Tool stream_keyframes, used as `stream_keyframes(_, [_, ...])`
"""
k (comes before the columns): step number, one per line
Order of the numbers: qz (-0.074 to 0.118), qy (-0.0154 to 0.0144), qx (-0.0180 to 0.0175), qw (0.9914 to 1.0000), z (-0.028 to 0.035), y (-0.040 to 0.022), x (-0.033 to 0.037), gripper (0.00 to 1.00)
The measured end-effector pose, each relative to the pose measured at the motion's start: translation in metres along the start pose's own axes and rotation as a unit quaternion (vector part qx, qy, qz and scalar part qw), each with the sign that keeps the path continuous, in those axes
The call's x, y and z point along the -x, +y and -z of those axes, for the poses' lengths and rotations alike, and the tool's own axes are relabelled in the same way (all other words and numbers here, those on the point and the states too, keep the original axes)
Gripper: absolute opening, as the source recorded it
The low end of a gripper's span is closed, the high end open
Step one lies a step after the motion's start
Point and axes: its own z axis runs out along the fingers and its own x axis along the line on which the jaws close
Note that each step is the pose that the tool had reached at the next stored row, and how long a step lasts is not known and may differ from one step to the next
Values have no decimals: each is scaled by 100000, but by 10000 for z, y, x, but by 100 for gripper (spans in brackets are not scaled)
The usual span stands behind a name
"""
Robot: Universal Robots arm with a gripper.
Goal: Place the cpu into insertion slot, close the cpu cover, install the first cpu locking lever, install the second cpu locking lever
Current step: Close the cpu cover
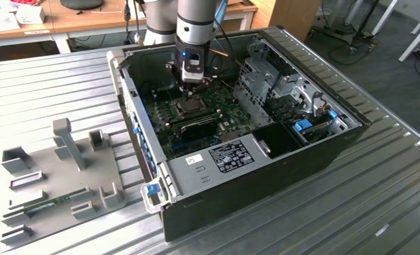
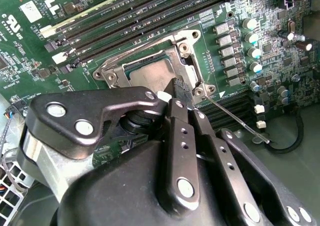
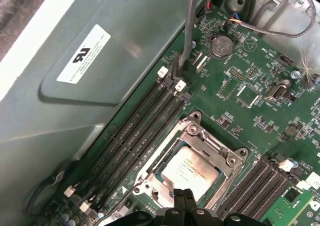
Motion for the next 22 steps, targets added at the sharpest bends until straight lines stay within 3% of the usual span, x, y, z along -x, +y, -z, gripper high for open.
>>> stream_keyframes(13, [267,-4,-10,100000,0,0,0,10])
stream_keyframes(18, [2894,-50,-118,99958,-1,0,0,10])
stream_keyframes(22, [6245,-99,-243,99804,-3,0,0,10])
